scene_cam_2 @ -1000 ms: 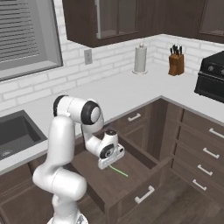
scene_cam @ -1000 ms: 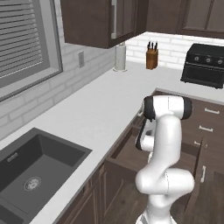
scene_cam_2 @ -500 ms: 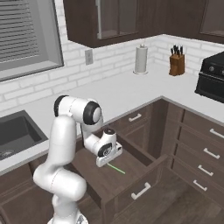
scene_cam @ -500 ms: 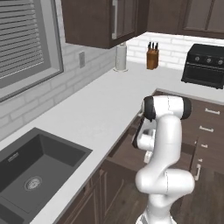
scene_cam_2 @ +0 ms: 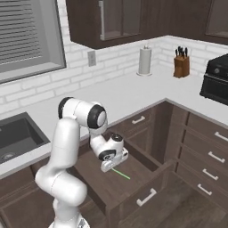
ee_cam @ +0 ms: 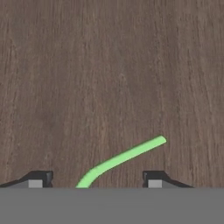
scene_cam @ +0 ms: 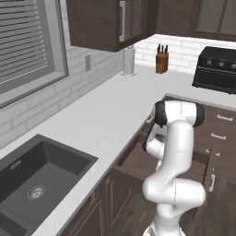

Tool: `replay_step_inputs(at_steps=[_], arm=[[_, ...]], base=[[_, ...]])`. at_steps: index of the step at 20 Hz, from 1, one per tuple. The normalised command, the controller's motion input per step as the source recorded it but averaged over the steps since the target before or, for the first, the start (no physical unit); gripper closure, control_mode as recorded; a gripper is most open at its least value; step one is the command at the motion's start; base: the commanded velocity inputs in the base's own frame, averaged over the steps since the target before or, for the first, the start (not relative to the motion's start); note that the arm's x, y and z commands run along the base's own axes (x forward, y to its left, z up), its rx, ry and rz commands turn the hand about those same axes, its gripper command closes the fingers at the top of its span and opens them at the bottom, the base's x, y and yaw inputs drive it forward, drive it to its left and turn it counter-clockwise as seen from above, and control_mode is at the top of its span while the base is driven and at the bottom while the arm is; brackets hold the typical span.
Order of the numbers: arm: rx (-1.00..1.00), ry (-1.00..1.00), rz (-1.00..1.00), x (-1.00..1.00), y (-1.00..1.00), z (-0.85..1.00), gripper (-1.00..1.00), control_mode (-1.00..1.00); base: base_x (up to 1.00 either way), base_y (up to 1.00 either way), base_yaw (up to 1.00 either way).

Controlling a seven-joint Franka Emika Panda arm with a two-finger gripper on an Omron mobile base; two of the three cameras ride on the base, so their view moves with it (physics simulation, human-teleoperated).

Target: Take a straw from the drawer in front and place it inside the glass cup on the dining counter.

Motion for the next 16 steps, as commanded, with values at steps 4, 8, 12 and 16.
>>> replay_step_inputs(at_steps=[4, 8, 12, 16], arm=[[-0.03, -0.01, -0.13, -0.6, -0.88, -1.0, 1.0, -1.0], [-0.04, 0.0, -0.11, -0.36, -0.6, -1.0, 1.0, -1.0], [-0.11, -0.01, -0.1, -0.24, -0.34, -0.64, 1.0, -1.0], [-0.1, -0.04, -0.14, -0.58, -0.21, -0.09, 1.0, -1.0]], base=[[0.0, 0.0, 0.0], [0.0, 0.0, 0.0], [0.0, 0.0, 0.0], [0.0, 0.0, 0.0]])
